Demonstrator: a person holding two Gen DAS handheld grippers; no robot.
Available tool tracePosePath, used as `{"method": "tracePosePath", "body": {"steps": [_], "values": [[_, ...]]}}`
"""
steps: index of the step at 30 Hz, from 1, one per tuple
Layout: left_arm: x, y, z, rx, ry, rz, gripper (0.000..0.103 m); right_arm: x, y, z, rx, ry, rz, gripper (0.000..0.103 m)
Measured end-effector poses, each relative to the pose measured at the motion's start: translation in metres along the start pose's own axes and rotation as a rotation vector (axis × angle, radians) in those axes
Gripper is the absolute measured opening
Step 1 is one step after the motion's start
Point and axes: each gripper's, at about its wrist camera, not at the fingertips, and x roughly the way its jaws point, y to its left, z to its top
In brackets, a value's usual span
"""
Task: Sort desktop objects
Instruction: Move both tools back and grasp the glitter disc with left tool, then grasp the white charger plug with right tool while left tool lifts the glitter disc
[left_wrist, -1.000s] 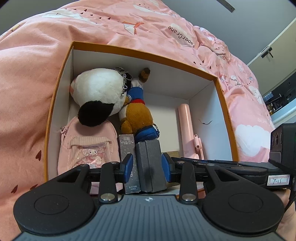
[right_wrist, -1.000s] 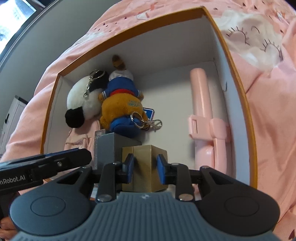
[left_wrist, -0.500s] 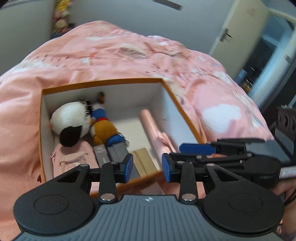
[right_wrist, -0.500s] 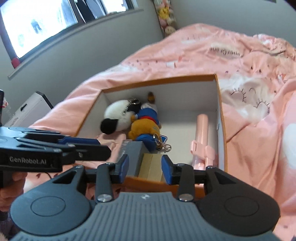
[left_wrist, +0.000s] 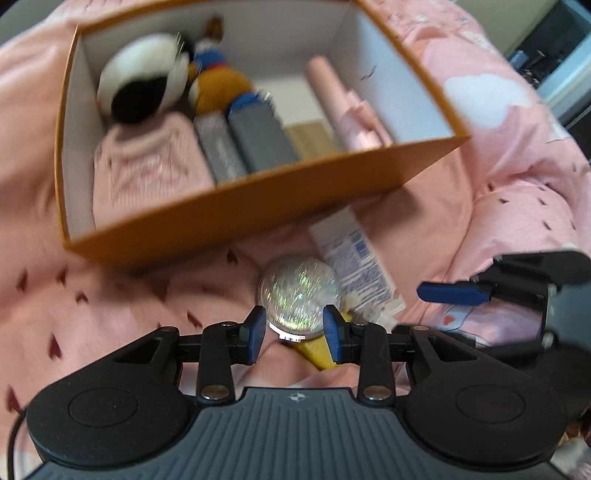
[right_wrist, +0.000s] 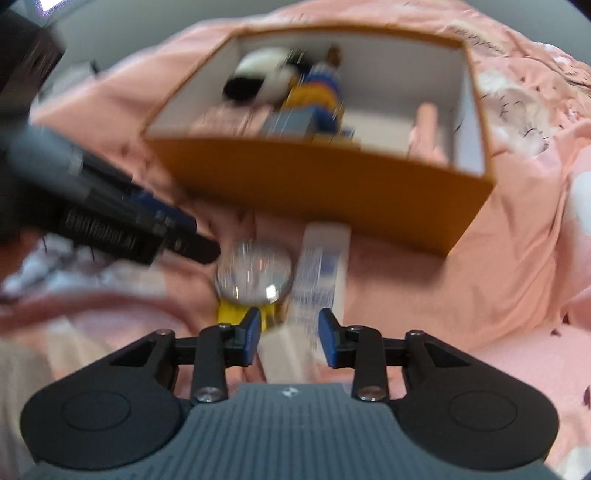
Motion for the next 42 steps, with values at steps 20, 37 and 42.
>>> {"method": "tracePosePath", "body": {"steps": [20, 37, 42], "values": [[0.055, 0.033, -0.002, -0.235, 0.026, -0.084, 0.079, 0.045, 0.003, -0.025, -0.018, 0.118, -0.026, 0.047], [0.044, 0.03, -0.006, -0.215, -0.043, -0.152, 0.038, -0.008, -0.06, -0.011, 0.207, -0.021, -0.147, 0.037], [0.034, 0.019, -0.005, -0.161, -0.075, -0.166, 0.031, 0.02, -0.068, -0.001, 0.256, 0.009, -0.114, 0.037]]}}
